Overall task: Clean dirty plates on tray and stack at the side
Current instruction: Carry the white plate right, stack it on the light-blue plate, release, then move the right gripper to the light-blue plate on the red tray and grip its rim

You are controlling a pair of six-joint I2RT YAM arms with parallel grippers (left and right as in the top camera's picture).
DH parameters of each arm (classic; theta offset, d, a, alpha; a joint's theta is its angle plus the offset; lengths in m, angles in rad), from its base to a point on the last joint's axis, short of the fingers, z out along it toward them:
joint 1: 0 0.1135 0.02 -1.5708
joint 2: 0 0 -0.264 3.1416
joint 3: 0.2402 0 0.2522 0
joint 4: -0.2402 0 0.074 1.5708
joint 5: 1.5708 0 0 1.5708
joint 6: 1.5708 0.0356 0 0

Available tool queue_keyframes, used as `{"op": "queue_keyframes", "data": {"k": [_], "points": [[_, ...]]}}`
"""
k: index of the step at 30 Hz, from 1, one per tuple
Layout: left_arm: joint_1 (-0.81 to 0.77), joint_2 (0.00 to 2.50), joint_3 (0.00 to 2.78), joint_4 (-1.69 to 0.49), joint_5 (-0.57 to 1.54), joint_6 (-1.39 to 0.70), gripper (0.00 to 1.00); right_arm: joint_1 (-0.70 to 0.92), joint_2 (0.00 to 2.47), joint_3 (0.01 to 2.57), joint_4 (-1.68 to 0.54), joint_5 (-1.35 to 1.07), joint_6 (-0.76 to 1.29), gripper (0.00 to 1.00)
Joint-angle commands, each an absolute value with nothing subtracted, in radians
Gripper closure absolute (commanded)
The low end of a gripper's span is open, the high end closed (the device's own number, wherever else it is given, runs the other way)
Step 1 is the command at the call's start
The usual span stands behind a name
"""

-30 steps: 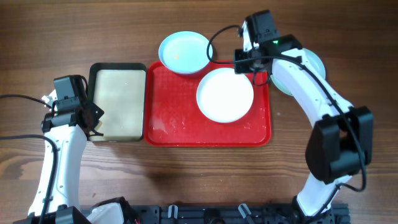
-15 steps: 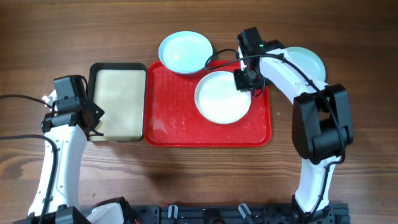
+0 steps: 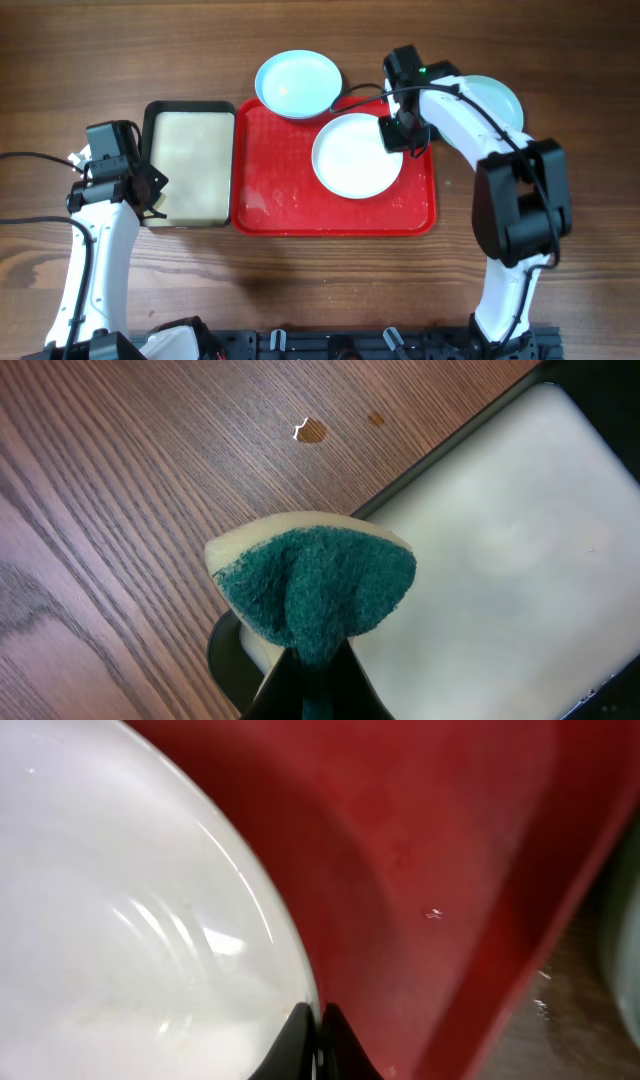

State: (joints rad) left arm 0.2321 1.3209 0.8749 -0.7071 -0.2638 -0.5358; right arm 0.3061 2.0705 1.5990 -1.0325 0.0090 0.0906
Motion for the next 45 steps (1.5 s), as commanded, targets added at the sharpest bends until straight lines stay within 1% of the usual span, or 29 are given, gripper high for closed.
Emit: {"op": "queue_keyframes", "data": {"k": [1, 4, 7, 11, 15, 19, 28, 29, 33, 35, 36, 40, 43, 45], "points": [[0.239, 1.31, 0.869, -0.702, -0.266, -0.527, 0.96, 0.257, 1.9, 1.672, -1.052, 0.028, 0.052, 0.95], [0.239, 1.31, 0.869, -0.699, -0.266, -0.527, 0.96, 0.176, 1.798, 1.672, -1.052, 0.006, 0.054, 0.96], [0.239, 1.31, 0.869, -0.699, -0.266, -0.527, 0.96, 0.044, 1.75, 1.672, -1.042, 0.004, 0.093, 0.96], [0.239, 1.31, 0.869, -0.7, -0.266, -0.527, 0.96, -0.173, 1.781, 1.646, -0.98, 0.004, 0.221, 0.96], [0.239, 1.31, 0.869, -0.7, -0.266, -0.527, 0.96, -0.322, 1.845, 1.61, -0.928, -0.017, 0.288, 0.96], [0.239, 1.31, 0.869, -0.699, -0.266, -0.527, 0.96, -0.371, 1.93, 1.61, -0.916, -0.076, 0.278, 0.96], [0.239, 1.31, 0.869, -0.699, -0.266, -0.527, 0.96, -0.347, 2.111, 1.61, -0.929, -0.09, 0.261, 0.96], [0.239, 1.31, 0.869, -0.699, -0.266, -0.527, 0.96, -0.346, 2.114, 1.61, -0.932, -0.091, 0.258, 0.9], [0.239, 1.31, 0.869, -0.699, -0.266, -0.527, 0.96, -0.345, 2.106, 1.616, -0.941, -0.179, 0.176, 0.55], [0.239, 1.31, 0.869, -0.7, -0.266, -0.527, 0.96, -0.339, 2.104, 1.641, -0.971, -0.222, 0.152, 0.43], [0.239, 1.31, 0.869, -0.7, -0.266, -0.527, 0.96, -0.332, 2.103, 1.66, -0.993, -0.226, 0.144, 0.41], [0.239, 1.31, 0.869, -0.695, -0.266, -0.527, 0.96, -0.248, 2.102, 1.788, -1.131, -0.229, 0.077, 0.4], [0.239, 1.31, 0.869, -0.696, -0.266, -0.527, 0.96, -0.147, 2.102, 1.91, -1.201, -0.229, 0.052, 0.4], [0.239, 1.31, 0.869, -0.696, -0.266, -0.527, 0.96, -0.046, 2.102, 2.002, -1.205, -0.229, 0.052, 0.4]]}}
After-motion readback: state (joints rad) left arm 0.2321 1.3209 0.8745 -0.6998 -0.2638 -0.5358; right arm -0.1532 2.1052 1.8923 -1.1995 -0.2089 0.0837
